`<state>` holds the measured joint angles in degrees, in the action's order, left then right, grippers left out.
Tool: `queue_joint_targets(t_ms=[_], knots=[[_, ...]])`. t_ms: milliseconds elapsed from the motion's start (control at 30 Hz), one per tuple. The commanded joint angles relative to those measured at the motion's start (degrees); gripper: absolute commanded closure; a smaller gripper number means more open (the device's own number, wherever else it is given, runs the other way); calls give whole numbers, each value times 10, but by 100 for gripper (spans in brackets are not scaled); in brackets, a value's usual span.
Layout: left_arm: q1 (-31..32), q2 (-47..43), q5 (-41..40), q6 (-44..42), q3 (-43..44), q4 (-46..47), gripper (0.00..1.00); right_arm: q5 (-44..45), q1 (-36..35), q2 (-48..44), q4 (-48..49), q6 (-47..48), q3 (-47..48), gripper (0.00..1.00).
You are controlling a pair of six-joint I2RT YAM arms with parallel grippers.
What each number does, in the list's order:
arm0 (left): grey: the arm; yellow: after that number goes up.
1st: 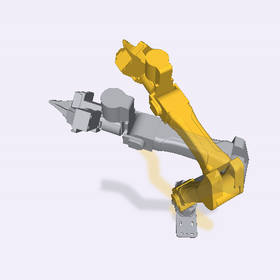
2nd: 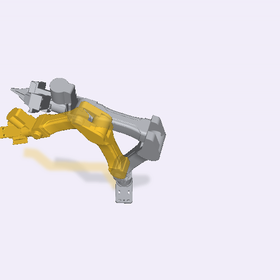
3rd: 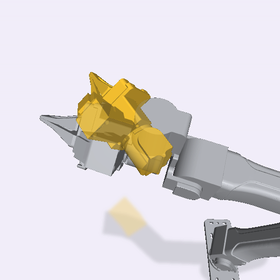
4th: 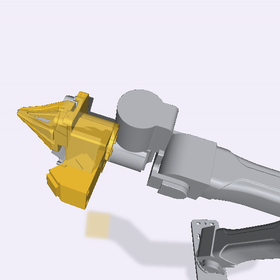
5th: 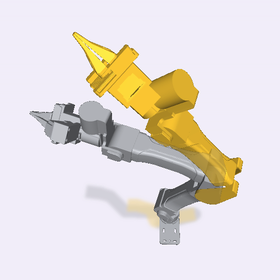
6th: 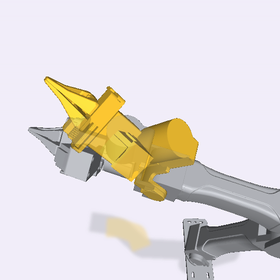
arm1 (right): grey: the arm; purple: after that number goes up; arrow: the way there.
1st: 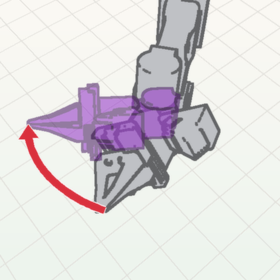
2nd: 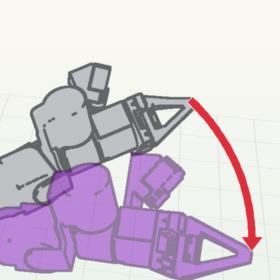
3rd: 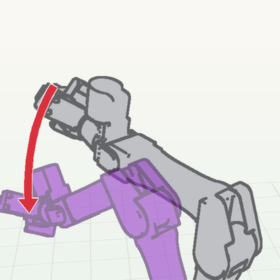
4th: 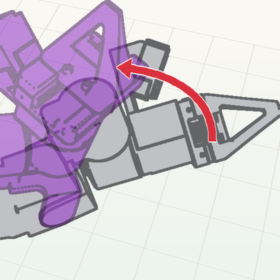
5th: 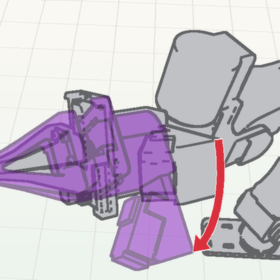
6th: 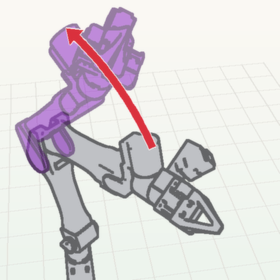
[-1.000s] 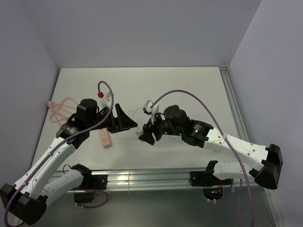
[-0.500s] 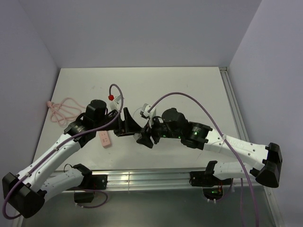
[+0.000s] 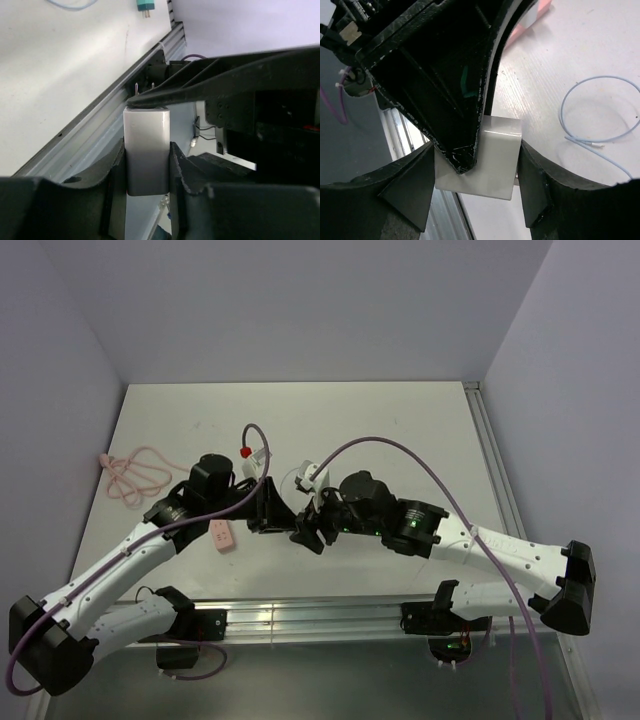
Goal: Insert the plug
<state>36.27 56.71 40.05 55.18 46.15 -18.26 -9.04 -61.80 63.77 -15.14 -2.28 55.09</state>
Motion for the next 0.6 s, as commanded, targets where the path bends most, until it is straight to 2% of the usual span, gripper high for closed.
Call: queue_joint_targets(t_ms=[0, 67, 133, 167, 333, 467, 567], knots=[[4, -33, -42, -12, 6, 18, 100, 59, 0, -34, 30, -48, 24, 26], [4, -44, -97, -3, 10, 23, 100, 83, 1, -57, 25, -85, 6, 11], [4, -62, -127, 13, 2, 44, 100, 105, 1, -75, 15, -115, -6, 9], [4, -69, -143, 34, -3, 64, 100, 111, 1, -93, 12, -140, -17, 1], [4, -108, -222, 109, -43, 117, 100, 146, 1, -140, 26, -203, -61, 0], [4, -124, -218, 128, -69, 167, 100, 164, 2, -137, 27, -309, -56, 2], [3, -132, -223, 131, -76, 159, 100, 130, 2, -126, 54, -345, -54, 6]])
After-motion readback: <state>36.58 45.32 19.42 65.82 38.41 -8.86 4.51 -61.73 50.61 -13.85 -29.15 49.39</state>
